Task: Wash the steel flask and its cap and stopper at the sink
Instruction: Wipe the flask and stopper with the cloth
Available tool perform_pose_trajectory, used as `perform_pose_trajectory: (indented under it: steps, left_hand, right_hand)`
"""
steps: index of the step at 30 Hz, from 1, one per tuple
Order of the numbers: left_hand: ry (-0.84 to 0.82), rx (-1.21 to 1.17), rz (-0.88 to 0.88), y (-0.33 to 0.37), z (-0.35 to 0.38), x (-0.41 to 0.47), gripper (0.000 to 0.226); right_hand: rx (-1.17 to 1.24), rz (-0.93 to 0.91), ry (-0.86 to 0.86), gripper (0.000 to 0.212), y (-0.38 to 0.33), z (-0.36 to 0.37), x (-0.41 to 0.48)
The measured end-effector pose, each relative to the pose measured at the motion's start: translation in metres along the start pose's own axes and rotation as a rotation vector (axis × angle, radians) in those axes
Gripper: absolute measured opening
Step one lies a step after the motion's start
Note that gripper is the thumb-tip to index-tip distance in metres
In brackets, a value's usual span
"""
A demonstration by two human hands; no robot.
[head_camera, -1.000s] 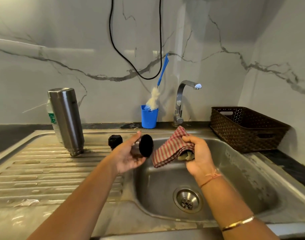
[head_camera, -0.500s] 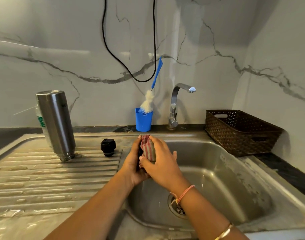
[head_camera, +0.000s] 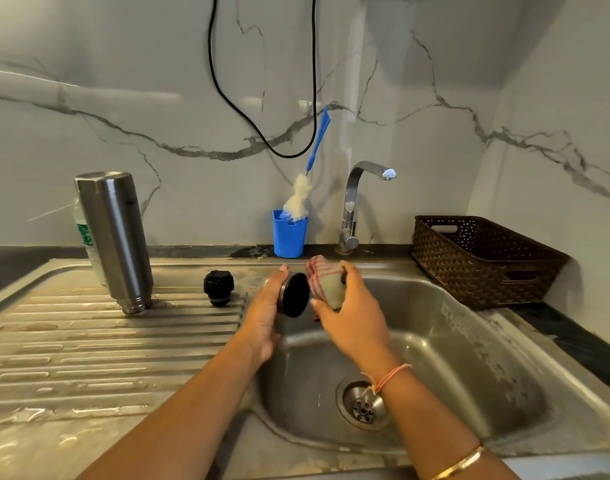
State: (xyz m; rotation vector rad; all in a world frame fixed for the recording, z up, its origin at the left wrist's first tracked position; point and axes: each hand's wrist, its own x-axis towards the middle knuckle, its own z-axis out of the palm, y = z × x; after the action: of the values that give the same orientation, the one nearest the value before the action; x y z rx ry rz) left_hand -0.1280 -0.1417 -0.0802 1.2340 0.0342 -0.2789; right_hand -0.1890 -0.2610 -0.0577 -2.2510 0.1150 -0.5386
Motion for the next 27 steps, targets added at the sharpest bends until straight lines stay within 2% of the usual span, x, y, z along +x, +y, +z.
perform_pose_trajectory:
  steps: [3, 7, 10, 11, 13, 15, 17, 19, 22, 24, 25, 27]
  left_hand:
    - [0.062, 0.067, 0.084, 0.001, -0.005, 0.003, 0.051]
    - [0.041, 0.113, 0.207, 0.004, -0.006, 0.001, 0.036]
    - [-0.045, 0.162, 0.325, 0.006, -0.001, -0.002, 0.034]
    - [-0.073, 0.168, 0.352, 0.008, 0.002, -0.003, 0.036]
    - [-0.135, 0.162, 0.388, 0.013, 0.006, -0.005, 0.042]
    - [-0.224, 0.171, 0.398, 0.016, 0.009, -0.008, 0.043]
    - [-0.291, 0.239, 0.394, 0.017, 0.012, -0.009, 0.045]
    - [-0.343, 0.263, 0.366, 0.018, 0.014, -0.010, 0.051]
    - [-0.455, 0.033, 0.201, 0.019, 0.011, -0.006, 0.074]
    - [-0.494, -0.100, 0.137, 0.017, 0.010, -0.004, 0.084]
    - [-0.477, -0.133, 0.123, 0.015, 0.013, -0.004, 0.078]
    - [-0.389, -0.174, 0.093, 0.011, 0.024, -0.009, 0.051]
  right_hand:
    - [-0.110, -0.032, -0.017, 0.060, 0.002, -0.020, 0.002]
    - [-0.294, -0.216, -0.201, 0.057, 0.000, -0.020, 0.001]
    - [-0.302, -0.194, -0.207, 0.050, -0.002, -0.006, -0.001]
    - [-0.215, -0.137, -0.176, 0.047, -0.001, -0.004, 0.000]
    - [0.113, 0.046, -0.087, 0.042, 0.001, -0.003, 0.002]
    - [0.373, 0.205, -0.015, 0.028, 0.002, -0.002, 0.002]
    - [0.535, 0.313, -0.010, 0.018, 0.001, 0.001, 0.000]
    - [0.731, 0.413, -0.078, 0.012, -0.003, -0.001, -0.001]
    - [1.040, 0.474, -0.214, 0.014, -0.005, -0.008, 0.001]
    - [1.168, 0.491, -0.167, 0.014, -0.009, -0.006, 0.001]
    - [1.206, 0.518, -0.092, 0.011, -0.013, -0.002, 0.000]
    - [1.207, 0.562, 0.079, 0.004, -0.020, 0.005, -0.003]
